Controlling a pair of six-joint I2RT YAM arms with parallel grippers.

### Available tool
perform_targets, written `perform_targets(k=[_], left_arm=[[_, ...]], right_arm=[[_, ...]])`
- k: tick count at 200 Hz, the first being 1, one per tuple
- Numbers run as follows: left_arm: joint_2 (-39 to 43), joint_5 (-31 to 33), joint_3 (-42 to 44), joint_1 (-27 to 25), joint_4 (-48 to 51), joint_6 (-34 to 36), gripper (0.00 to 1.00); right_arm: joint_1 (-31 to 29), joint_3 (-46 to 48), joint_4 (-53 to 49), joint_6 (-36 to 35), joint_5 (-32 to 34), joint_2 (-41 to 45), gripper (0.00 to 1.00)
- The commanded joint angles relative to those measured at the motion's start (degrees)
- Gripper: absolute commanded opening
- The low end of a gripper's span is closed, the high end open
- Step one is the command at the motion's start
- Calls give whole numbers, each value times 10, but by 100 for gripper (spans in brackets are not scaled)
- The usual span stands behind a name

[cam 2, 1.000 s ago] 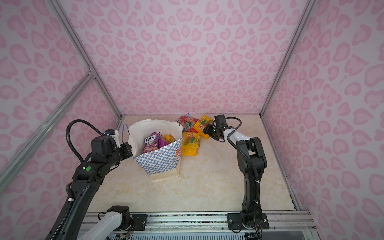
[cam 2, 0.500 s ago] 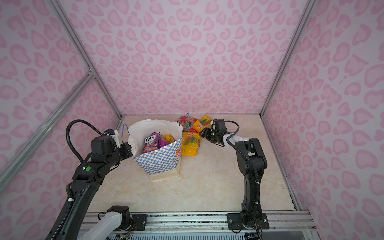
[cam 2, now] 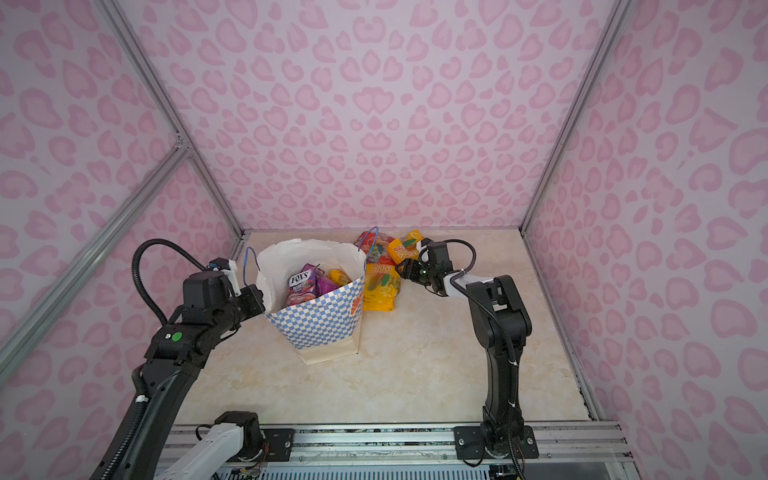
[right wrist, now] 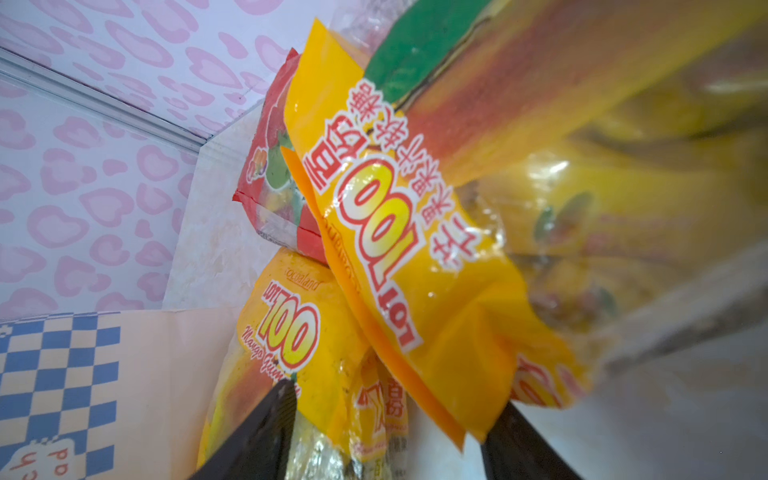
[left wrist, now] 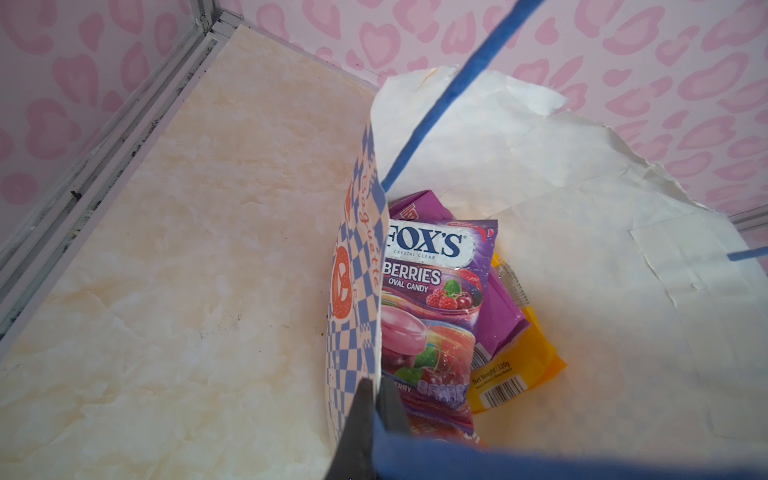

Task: Place the snacks into the paper bag
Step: 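Lower the right gripper and close it on the yellow LOT100 bag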

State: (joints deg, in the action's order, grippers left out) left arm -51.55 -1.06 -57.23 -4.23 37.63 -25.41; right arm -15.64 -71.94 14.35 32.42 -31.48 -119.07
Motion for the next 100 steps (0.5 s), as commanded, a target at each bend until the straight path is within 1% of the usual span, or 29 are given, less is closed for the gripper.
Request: perform_targets(k=[1,41,66,100], left_arm=[[-2,8,2,1,-12,3,7],[-6,6,2,1,-12,2,7],[-6,6,2,1,-12,2,7],[-7,5,1,1,-12,3,7]], right_arm=[[1,31,72,-10,25,0,69],[7,57,142,3,22,9,67],[6,52,163,7,8,9,66],[6,32,164,9,-3,-4,64]])
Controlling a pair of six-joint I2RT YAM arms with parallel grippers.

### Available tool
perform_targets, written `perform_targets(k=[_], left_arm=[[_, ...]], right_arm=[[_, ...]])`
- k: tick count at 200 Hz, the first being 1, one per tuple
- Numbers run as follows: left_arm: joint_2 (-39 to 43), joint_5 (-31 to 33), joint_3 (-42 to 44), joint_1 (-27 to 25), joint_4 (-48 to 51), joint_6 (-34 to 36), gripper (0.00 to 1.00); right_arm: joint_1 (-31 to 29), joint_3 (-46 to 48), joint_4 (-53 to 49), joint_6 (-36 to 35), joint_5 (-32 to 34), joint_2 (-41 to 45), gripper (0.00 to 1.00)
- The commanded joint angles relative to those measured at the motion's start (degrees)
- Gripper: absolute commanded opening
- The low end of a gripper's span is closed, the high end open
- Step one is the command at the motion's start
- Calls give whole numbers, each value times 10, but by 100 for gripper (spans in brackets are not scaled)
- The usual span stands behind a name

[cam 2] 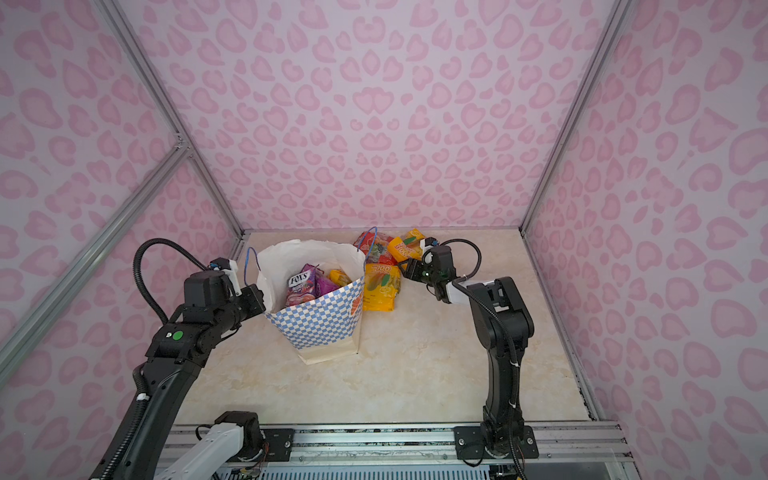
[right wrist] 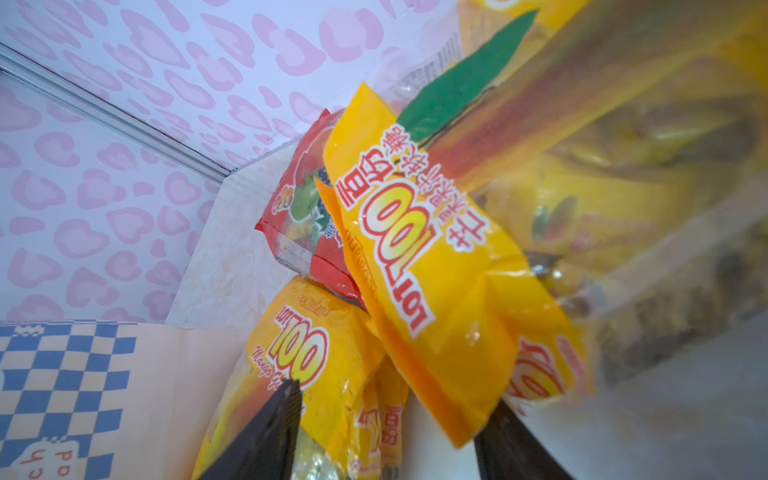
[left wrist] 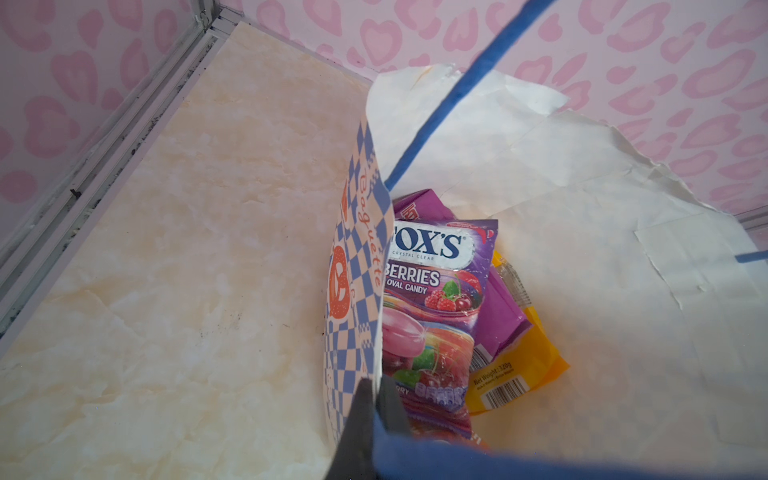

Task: Place the snacks into the paper bag
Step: 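Lower the right gripper and close it on the yellow LOT100 bag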

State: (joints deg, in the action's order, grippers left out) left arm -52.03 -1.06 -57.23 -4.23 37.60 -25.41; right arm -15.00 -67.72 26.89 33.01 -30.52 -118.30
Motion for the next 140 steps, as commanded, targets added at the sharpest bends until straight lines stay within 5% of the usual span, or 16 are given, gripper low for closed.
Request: perform_targets(k=[1,99,140], left_arm=[[-2,5,2,1,-11,3,7],[-6,4,2,1,-12,4,7],[-5,4,2,1,-11,4,7]], right_arm=[[0,-11,39,4,-13,-12,64],[-2,-48,61,58,28,-76,41],[-2,-39,85,69,45,-68,17]])
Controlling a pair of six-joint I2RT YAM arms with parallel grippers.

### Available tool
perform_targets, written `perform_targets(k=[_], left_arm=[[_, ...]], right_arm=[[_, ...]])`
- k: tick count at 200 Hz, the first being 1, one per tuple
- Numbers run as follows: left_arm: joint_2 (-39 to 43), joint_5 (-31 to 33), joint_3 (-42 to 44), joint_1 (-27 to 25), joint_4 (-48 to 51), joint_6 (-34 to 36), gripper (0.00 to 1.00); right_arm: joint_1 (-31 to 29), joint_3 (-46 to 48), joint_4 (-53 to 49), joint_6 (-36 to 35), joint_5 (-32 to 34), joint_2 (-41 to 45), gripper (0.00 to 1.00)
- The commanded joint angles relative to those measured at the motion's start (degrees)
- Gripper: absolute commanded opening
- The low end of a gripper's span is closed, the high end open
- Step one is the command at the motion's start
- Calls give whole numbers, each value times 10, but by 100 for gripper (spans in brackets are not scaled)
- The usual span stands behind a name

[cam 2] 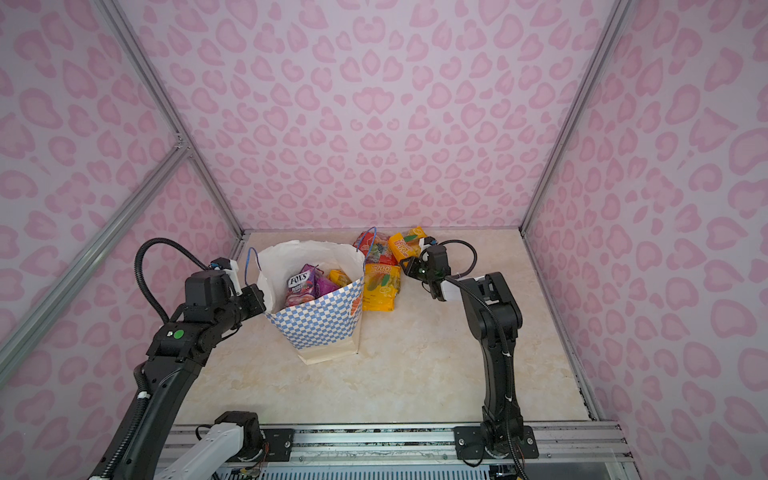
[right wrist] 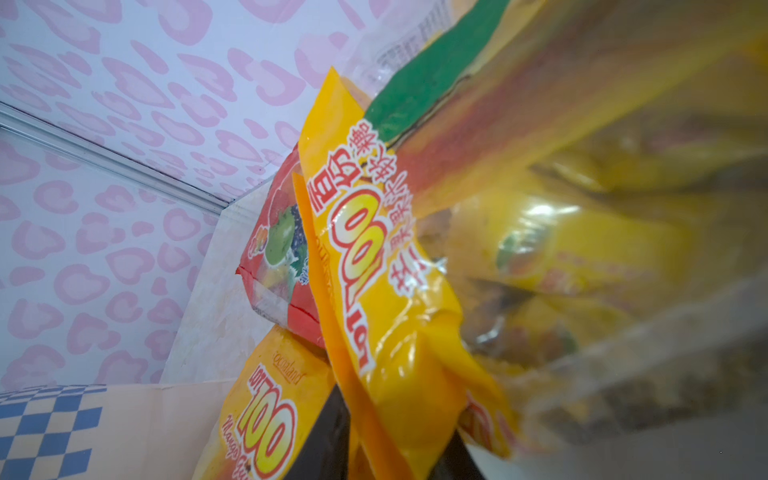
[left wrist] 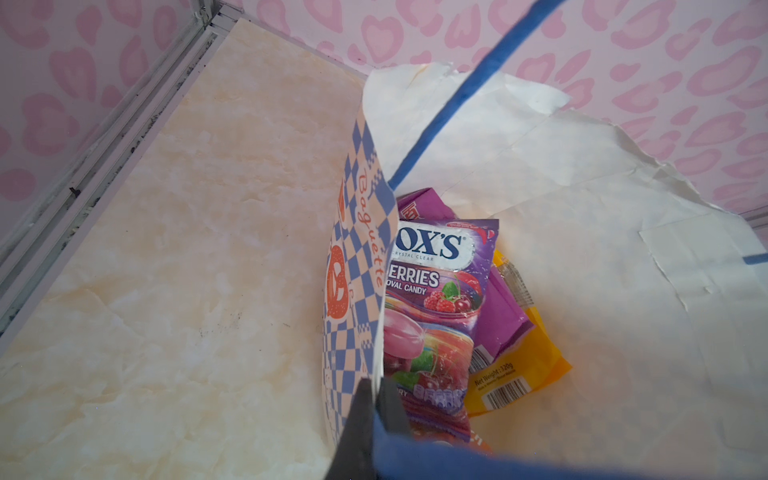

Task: Place the snacks into the paper bag
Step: 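Lower the right gripper and close it on the yellow LOT100 bag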

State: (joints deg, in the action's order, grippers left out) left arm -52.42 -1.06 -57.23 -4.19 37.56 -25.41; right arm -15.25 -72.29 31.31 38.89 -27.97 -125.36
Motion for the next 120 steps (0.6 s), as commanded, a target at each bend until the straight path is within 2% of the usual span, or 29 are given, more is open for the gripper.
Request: perform_targets(k=[1,6,17,29,77,120], left_arm=[[-1,4,2,1,-11,4,7],[-1,4,2,1,-11,4,7],[-2,4,2,1,-11,4,7],[-2,4,2,1,-11,3,7],[0,3,2,1,-11,4,7],[-2,-5,1,1,-11,4,7]], right_arm=[[0,7,41,10,19,3,16],[0,6,42,9,20,4,12],[1,5,43,8,18,5,9],[3,4,45,9,14,9,0],[8,67,67,12,1,96,0],[0,112,29,26,-31,206,0]])
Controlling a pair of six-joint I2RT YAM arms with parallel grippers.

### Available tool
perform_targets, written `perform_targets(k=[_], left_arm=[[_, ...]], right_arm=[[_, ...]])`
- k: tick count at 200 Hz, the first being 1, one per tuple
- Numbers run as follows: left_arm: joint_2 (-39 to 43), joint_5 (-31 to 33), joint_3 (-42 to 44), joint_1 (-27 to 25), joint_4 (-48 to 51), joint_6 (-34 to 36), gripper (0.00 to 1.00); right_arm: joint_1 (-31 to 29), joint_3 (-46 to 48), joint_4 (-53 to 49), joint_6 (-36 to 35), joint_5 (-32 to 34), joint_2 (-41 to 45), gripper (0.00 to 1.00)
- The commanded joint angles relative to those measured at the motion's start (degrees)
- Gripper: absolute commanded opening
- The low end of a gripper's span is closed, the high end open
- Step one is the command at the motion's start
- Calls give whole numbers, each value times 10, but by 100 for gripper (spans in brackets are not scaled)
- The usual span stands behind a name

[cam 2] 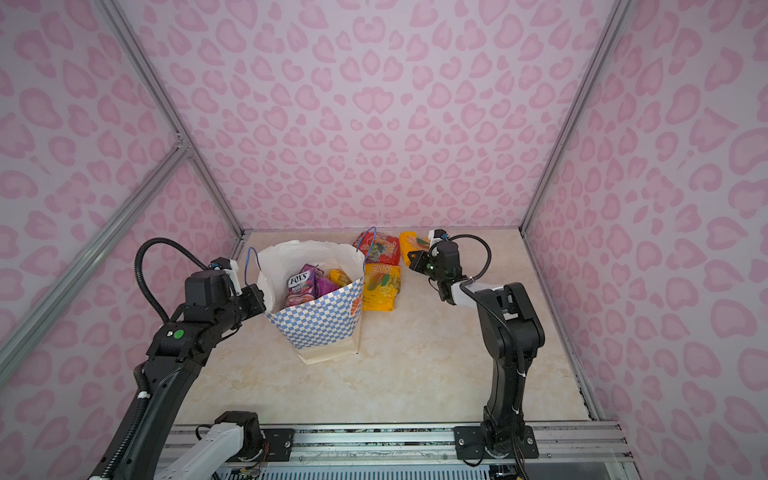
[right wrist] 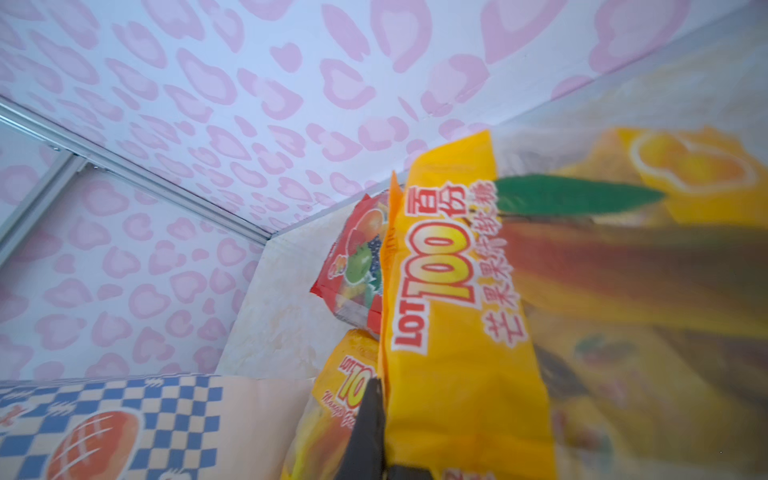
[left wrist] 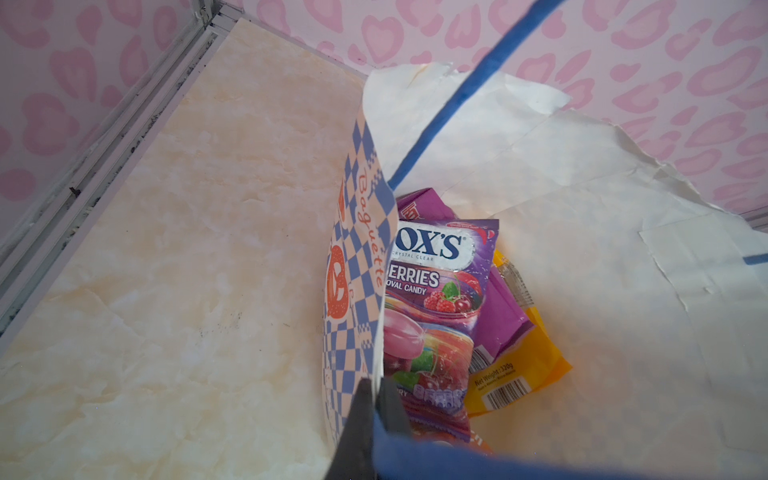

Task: Place the snacks into the paper bag
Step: 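Lower the right gripper and close it on the yellow LOT100 bag, then lift the yellow LOT100 bag and carry it over the paper bag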

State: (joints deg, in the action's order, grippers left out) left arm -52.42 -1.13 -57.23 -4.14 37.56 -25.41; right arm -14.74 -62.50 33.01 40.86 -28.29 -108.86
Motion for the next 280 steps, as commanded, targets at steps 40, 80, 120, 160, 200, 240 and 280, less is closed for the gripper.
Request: perform_targets(k=[40,80,120,160,200,240,280], left_arm=[[0,-6,1,1,-11,3,8],[1,-6,1,1,-12,2,8],[0,-5,2,1,-12,3,8],[2,-6,2,1,-11,3,8],[5,-6,1,1,-11,3,8],[11,-15,1,1,-16,4,8],[18,-30,4,2,-26,3,7]], right_arm=[[-14,51,-20,14,-26,106,0],[-6,76,7,42,-41,103,0],[-11,63,-32,31,-32,149,0],[-24,24,-113,7,-10,218,0],[-48,-24,-174,-15,13,284,0],[-106,-103,-241,-67,69,332,0],[-173,-214,-303,-110,82,316,0]])
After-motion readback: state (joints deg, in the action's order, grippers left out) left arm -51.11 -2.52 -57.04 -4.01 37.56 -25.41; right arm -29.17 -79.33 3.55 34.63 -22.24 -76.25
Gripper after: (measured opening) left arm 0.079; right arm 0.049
